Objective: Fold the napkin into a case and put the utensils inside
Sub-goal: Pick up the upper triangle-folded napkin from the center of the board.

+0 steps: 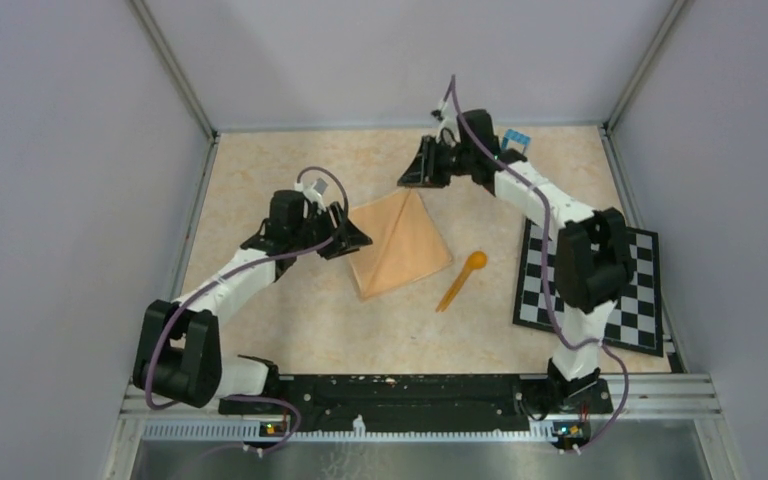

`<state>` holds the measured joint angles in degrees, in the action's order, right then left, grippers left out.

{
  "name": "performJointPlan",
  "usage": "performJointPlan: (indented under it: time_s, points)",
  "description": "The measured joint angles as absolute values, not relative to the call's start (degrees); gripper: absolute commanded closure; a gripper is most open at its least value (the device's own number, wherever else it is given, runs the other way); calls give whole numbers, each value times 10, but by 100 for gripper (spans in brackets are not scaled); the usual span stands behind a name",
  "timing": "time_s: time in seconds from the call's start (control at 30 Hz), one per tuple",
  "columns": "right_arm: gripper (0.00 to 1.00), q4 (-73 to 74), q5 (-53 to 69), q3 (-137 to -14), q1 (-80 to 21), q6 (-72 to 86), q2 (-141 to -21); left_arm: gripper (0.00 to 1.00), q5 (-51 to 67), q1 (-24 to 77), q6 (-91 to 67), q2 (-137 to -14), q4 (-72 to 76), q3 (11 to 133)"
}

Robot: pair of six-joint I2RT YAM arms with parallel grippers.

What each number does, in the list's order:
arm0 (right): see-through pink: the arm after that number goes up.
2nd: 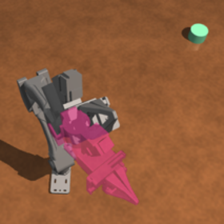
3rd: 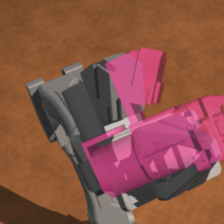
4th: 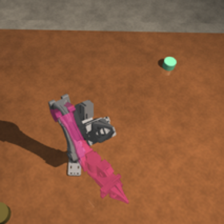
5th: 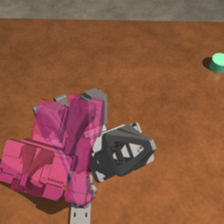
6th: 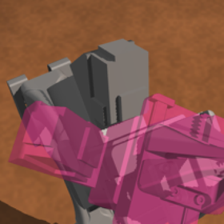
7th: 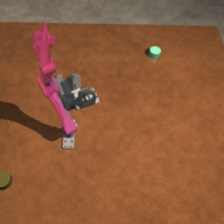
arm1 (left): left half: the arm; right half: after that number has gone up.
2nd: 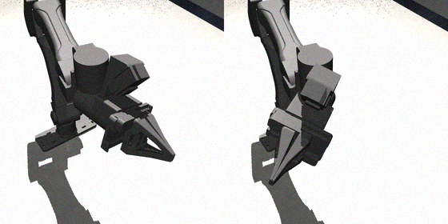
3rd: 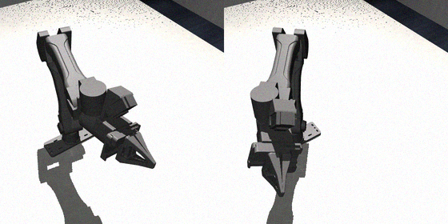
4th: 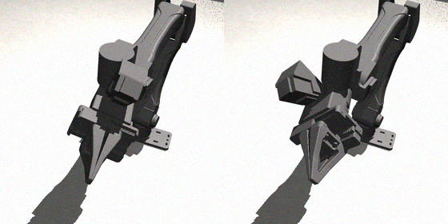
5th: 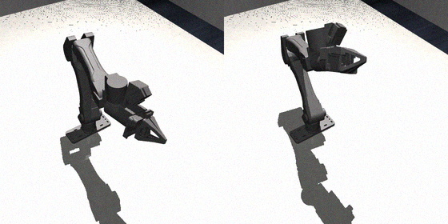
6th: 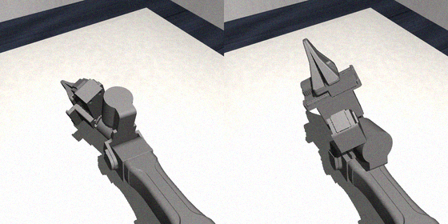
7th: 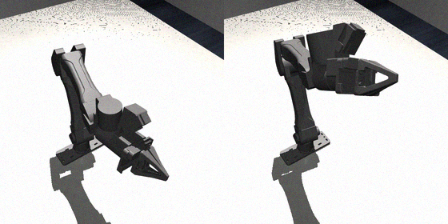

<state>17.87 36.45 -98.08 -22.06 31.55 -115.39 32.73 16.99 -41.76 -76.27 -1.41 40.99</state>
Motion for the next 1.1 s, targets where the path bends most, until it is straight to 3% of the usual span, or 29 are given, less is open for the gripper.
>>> performJointPlan:
  time_s: [0.13, 0.33, 0.57, 1.1]
  points:
    - [79, 106, 349, -787, -316, 311, -1022, 40, 303, 123, -388, -767, -65, 471]
    - [75, 116, 284, -643, -415, 262, -1021, 40, 271, 84, -349, -864, -110, 542]
    - [73, 115, 215, -593, -410, 220, -1025, 43, 209, 84, -349, -999, -141, 601]
    - [74, 102, 185, -594, -418, 199, -1028, 52, 53, 98, -418, -1084, -215, 706]
